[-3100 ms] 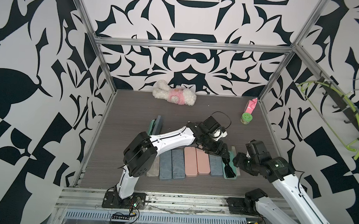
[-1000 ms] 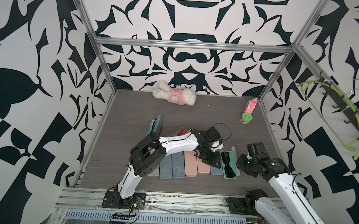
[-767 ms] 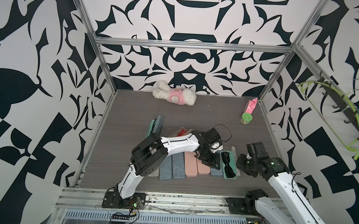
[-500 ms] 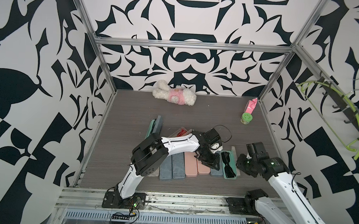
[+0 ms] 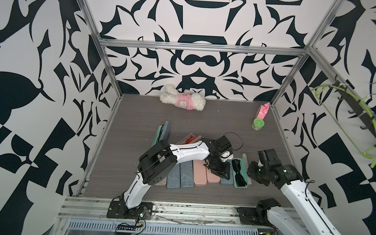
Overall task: Close the glasses case
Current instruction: Close the glasses case at the center of the board.
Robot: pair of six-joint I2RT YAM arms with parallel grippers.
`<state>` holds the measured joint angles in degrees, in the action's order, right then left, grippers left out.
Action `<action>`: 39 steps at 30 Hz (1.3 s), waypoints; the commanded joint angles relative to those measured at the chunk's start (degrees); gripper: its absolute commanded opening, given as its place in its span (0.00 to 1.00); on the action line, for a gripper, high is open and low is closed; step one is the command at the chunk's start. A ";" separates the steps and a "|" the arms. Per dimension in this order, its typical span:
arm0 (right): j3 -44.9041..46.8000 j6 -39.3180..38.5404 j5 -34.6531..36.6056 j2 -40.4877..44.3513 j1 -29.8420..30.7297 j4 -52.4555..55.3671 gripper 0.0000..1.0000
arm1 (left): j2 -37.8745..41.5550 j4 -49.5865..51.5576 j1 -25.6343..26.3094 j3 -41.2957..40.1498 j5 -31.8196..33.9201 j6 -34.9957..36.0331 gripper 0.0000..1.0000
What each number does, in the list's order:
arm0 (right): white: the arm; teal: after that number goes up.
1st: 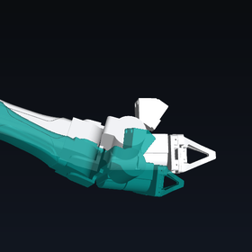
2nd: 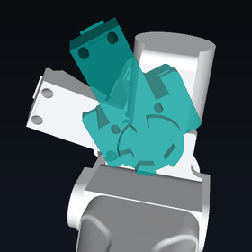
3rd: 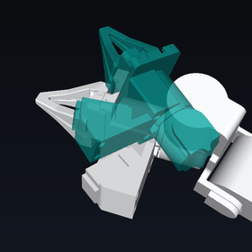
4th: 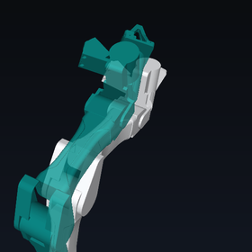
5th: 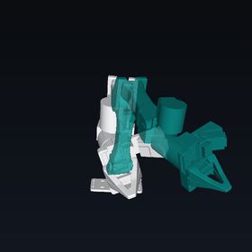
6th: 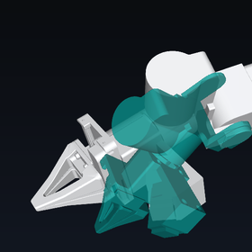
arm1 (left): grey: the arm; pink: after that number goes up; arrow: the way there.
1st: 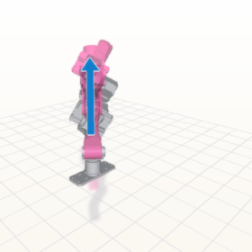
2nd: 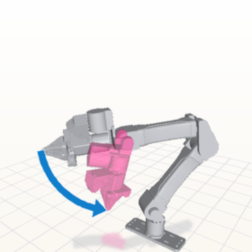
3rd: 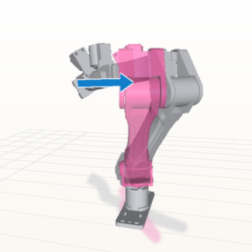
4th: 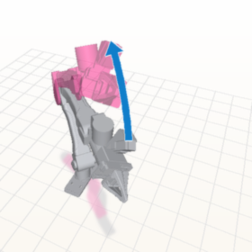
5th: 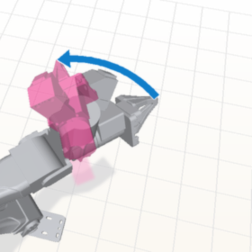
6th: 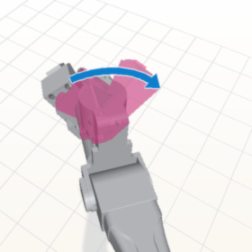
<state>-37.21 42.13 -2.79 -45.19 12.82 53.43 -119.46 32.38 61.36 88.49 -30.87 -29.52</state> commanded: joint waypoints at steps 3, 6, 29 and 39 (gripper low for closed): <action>-0.14 -0.47 -0.03 -0.37 -0.17 -0.71 0.24 | -1.24 1.53 0.37 1.34 -0.09 0.95 0.36; -0.05 -0.55 -0.20 -0.61 -0.16 -0.90 0.24 | -1.30 1.50 0.42 1.45 -0.15 0.95 0.36; 0.71 -0.11 -1.33 -0.95 -0.17 -1.84 0.22 | -1.42 1.63 0.69 1.60 -0.52 0.91 0.34; 1.15 -0.02 -1.91 -0.96 -0.16 -2.42 0.22 | -1.59 1.61 0.86 1.69 -0.68 0.95 0.33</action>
<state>-36.32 42.06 -3.92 -45.98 12.82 51.72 -119.66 32.42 61.89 88.55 -30.94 -29.52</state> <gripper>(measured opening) 0.217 0.328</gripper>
